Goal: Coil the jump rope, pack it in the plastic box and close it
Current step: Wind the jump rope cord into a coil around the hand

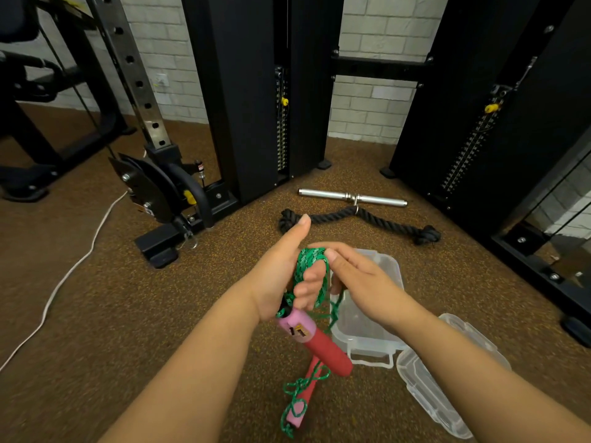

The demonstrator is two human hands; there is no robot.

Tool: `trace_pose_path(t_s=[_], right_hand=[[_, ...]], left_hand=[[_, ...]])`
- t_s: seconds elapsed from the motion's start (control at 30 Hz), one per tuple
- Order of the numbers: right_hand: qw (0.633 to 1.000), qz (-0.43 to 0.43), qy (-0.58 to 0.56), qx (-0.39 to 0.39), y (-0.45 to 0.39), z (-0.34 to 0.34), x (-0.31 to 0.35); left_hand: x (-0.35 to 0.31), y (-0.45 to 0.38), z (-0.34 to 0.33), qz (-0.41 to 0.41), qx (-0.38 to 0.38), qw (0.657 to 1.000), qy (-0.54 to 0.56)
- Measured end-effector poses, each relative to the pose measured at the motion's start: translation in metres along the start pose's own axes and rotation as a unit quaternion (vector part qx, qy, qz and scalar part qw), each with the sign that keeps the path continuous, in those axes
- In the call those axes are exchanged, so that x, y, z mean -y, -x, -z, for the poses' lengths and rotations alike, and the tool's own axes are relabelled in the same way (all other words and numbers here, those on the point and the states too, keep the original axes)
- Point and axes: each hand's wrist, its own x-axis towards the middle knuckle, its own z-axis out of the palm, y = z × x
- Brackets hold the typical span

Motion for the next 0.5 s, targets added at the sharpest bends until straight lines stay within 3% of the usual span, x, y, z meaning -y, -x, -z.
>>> trace_pose_path(t_s=[0.1,0.2,0.37,0.5], right_hand=[[0.992,-0.066,-0.083,0.067,0.001,-0.001,-0.002],[0.986,-0.035,-0.114,0.115,0.005,0.001,0.007],[0.994,-0.027,-0.051,0.097,0.003,0.011,0.004],[0.994,-0.013,-0.025,0.110,0.004,0.009,0.006]], left_hand=[[-0.004,0.002,-0.002,0.004,0.020,0.998,0.062],[-0.002,0.005,0.003,-0.007,0.035,0.994,0.099],[0.003,0.013,0.015,-0.028,0.103,0.993,0.058],[0.000,0.020,0.016,-0.020,0.090,0.994,0.051]])
